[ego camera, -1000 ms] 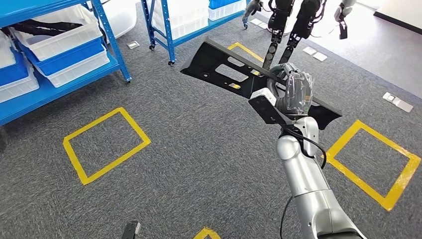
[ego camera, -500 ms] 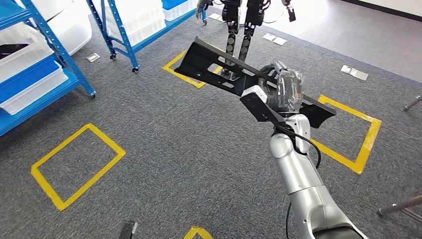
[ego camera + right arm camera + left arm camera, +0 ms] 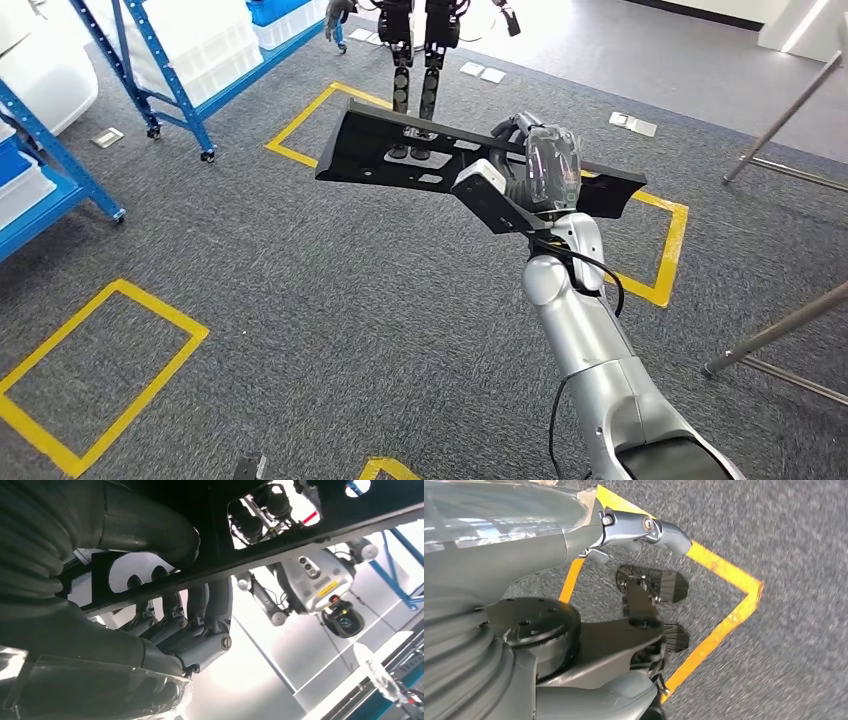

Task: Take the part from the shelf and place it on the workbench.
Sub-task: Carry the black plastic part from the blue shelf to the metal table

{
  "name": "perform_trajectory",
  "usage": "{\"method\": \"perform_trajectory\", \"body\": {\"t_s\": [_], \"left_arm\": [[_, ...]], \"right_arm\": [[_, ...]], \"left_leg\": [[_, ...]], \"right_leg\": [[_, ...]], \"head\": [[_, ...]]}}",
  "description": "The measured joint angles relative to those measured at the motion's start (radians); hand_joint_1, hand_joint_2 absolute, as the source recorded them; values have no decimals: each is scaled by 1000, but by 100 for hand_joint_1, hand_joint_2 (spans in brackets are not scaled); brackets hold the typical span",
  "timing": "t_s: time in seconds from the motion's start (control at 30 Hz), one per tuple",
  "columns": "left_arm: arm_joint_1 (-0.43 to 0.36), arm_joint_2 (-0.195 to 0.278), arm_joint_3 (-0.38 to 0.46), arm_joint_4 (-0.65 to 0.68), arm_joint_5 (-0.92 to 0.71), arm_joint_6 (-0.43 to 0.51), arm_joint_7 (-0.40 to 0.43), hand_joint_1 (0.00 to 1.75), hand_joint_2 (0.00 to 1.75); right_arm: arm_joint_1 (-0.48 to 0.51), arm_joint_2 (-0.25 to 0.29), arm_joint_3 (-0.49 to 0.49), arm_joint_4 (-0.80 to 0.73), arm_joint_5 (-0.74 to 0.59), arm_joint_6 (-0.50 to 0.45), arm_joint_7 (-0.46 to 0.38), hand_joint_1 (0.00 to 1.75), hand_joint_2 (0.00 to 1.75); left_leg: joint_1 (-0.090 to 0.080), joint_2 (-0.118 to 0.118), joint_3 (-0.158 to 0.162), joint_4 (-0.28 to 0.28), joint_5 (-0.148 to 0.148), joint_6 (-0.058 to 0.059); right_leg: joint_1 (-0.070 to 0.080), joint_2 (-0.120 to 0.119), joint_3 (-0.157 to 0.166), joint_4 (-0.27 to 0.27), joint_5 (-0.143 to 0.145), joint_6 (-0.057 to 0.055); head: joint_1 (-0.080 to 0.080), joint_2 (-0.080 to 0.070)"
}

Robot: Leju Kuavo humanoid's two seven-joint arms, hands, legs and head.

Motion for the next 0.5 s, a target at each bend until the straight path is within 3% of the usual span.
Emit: {"method": "perform_trajectory", "body": {"t_s": [0.03, 0.07, 0.1, 0.13, 0.2, 0.27, 0.33, 0.37, 0.4, 0.47, 0.5], "left_arm": [[2, 0, 0, 0, 0, 0, 0, 0, 175], [3, 0, 1, 0, 0, 0, 0, 0, 175], [4, 1, 1, 0, 0, 0, 0, 0, 175], [4, 1, 2, 0, 0, 0, 0, 0, 175], [4, 1, 5, 0, 0, 0, 0, 0, 175], [5, 2, 8, 0, 0, 0, 0, 0, 175], [4, 1, 10, 0, 0, 0, 0, 0, 175], [3, 0, 10, -1, 0, 0, 0, 0, 175], [3, 0, 10, -1, 0, 0, 0, 0, 175], [6, 0, 10, -2, -1, 1, -1, 0, 175], [9, -1, 10, -2, -2, 2, -1, 0, 175]], "right_arm": [[0, 0, 1, 4, 0, 0, 0, 175, 175], [1, 0, 2, 8, -1, 0, 0, 175, 175], [2, 0, 3, 12, -1, 0, 0, 175, 175], [1, -1, 3, 14, -2, 0, 0, 175, 175], [-2, 1, 4, 15, -2, 0, 0, 175, 175], [-5, 4, 5, 17, -1, 0, 0, 175, 175], [-6, 4, 6, 19, -1, 0, 0, 175, 175], [-7, 4, 6, 20, -1, 0, 0, 175, 175], [-8, 6, 6, 21, -1, 0, 0, 175, 175], [-11, 12, 8, 24, 2, 0, -1, 175, 175], [-11, 15, 10, 27, 4, 0, -1, 175, 175]], "left_leg": [[-2, 15, -1, 0, 0, 0], [-2, 30, -1, 0, -1, 0], [-2, 43, -1, 1, -1, -2], [-2, 56, 0, 1, -2, -3], [-7, 78, 2, 2, -8, -12], [-13, 100, 6, 5, -14, -22], [-12, 124, 10, 4, -18, -32], [-7, 117, 9, 11, -26, -38], [-3, 94, 2, 32, -44, -43], [4, 22, -40, 137, -108, -49], [5, -2, -73, 208, -141, -50]], "right_leg": [[-2, -7, -24, 54, -18, 3], [-4, -11, -30, 72, -22, 9], [-7, -17, -14, 48, -11, 16], [-10, -29, 21, -15, 10, 24], [-8, -87, 105, -162, 53, 29], [-2, -116, 137, -225, 73, 20], [0, -89, 134, -226, 79, 7], [-3, -74, 134, -228, 81, 1], [-7, -61, 134, -230, 84, -9], [-12, -32, 136, -232, 88, -21], [-11, -18, 136, -232, 89, -25]], "head": [[0, 0], [0, 0], [1, 0], [1, 0], [1, 0], [0, 0], [-2, 0], [-2, 0], [-4, 0], [-9, 0], [-11, 0]]}}
